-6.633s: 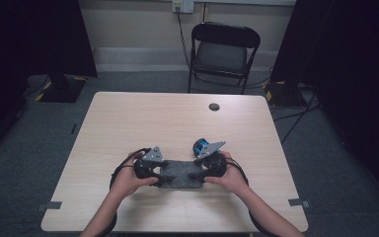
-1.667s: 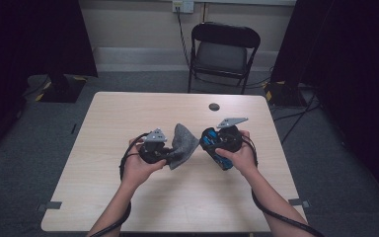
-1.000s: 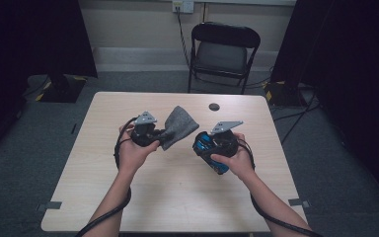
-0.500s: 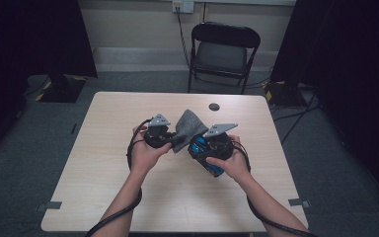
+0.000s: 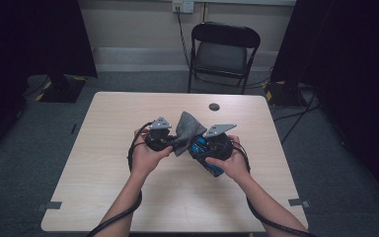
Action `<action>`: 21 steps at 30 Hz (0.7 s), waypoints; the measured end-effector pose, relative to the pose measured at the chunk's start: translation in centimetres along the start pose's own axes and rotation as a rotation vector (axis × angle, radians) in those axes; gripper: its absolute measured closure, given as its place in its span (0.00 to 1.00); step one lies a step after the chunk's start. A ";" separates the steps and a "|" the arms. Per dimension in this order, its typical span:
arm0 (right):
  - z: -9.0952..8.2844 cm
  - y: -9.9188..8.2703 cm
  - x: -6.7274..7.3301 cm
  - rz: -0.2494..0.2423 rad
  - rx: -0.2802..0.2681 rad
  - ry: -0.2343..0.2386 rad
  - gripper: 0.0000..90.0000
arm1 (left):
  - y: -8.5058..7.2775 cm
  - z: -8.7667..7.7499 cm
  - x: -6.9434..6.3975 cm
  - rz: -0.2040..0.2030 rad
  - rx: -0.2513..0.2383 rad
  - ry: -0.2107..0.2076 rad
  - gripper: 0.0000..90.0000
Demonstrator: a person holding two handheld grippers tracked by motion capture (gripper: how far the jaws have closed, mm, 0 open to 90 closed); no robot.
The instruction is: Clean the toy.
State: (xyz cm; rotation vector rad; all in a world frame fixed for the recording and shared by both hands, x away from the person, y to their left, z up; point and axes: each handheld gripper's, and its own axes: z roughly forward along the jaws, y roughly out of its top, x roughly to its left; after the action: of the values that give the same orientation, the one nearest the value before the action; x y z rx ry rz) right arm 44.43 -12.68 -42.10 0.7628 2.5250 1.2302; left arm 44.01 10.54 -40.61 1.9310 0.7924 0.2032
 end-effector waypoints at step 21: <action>-0.4 -0.5 -1.7 0.019 0.025 -0.046 0.28 | -0.2 -0.5 -0.6 0.027 -0.004 -0.060 0.85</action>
State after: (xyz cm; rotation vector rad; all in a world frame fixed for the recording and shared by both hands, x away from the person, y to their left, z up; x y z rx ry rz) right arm 45.46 -14.16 -42.30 0.8126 2.5069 1.1750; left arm 43.20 10.57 -40.46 1.9356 0.7266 0.1624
